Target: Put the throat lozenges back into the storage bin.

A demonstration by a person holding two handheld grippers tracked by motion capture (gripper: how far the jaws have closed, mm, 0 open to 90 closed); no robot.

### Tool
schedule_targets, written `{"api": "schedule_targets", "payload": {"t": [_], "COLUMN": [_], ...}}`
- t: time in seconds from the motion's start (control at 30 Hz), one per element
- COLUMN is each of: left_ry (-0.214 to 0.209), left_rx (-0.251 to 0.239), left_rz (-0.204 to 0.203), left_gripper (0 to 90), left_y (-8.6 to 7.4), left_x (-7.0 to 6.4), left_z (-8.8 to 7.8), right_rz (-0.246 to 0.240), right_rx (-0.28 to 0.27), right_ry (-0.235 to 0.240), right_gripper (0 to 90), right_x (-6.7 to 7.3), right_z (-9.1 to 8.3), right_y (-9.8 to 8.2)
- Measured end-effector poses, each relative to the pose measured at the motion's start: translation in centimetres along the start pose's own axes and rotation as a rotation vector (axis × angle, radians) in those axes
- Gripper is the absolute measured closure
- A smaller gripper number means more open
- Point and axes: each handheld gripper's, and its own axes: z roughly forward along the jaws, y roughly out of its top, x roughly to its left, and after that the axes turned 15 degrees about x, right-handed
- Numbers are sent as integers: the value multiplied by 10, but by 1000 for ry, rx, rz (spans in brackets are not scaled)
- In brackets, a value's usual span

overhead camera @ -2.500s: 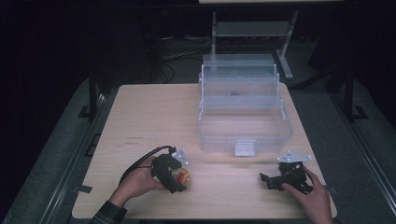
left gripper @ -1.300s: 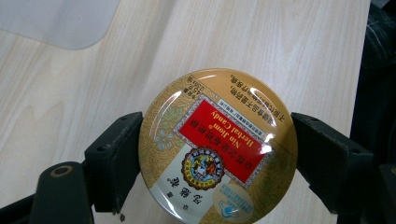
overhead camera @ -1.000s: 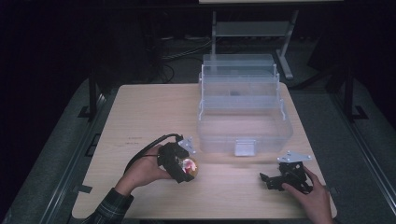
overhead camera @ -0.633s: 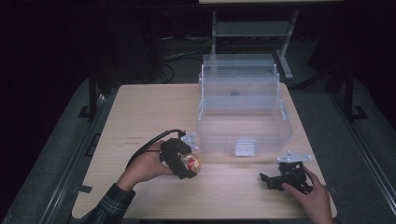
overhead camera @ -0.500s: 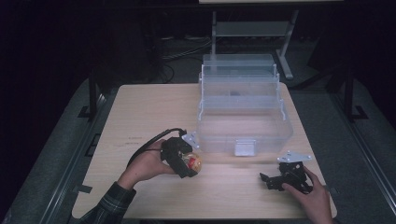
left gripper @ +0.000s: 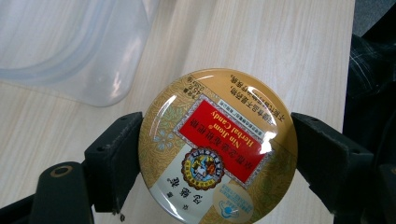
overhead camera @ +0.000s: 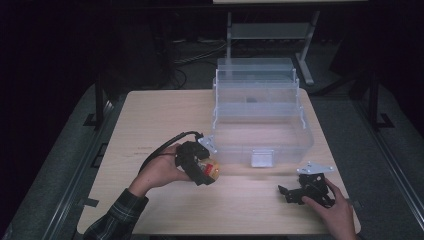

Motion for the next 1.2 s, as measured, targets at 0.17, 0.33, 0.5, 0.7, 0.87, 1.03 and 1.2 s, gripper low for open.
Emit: {"api": "schedule_targets", "payload": {"t": [0.17, 0.33, 0.5, 0.7, 0.87, 1.03, 1.2], "left_ry": [6, 2, 1, 3, 8, 8, 15], "left_rx": [9, -3, -5, -15, -19, -24, -35], "left_rz": [11, 11, 15, 16, 16, 13, 8], "left_gripper": [197, 197, 197, 197, 197, 197, 197], "left_y": [5, 9, 14, 20, 25, 31, 36], "left_x": [2, 3, 6, 10, 14, 17, 22], "left_z": [-4, -8, -10, -16, -20, -23, -24], "right_rz": [0, 0, 1, 1, 0, 1, 1], "right_rx": [1, 0, 0, -1, 0, 0, 0], "right_ry": [0, -1, -1, -1, 0, 0, 0], "right_gripper": [0, 0, 0, 0, 0, 0, 0], "right_x": [0, 0, 0, 0, 0, 0, 0], "right_z": [0, 0, 0, 0, 0, 0, 0], "right_y": [0, 0, 0, 0, 0, 0, 0]}}
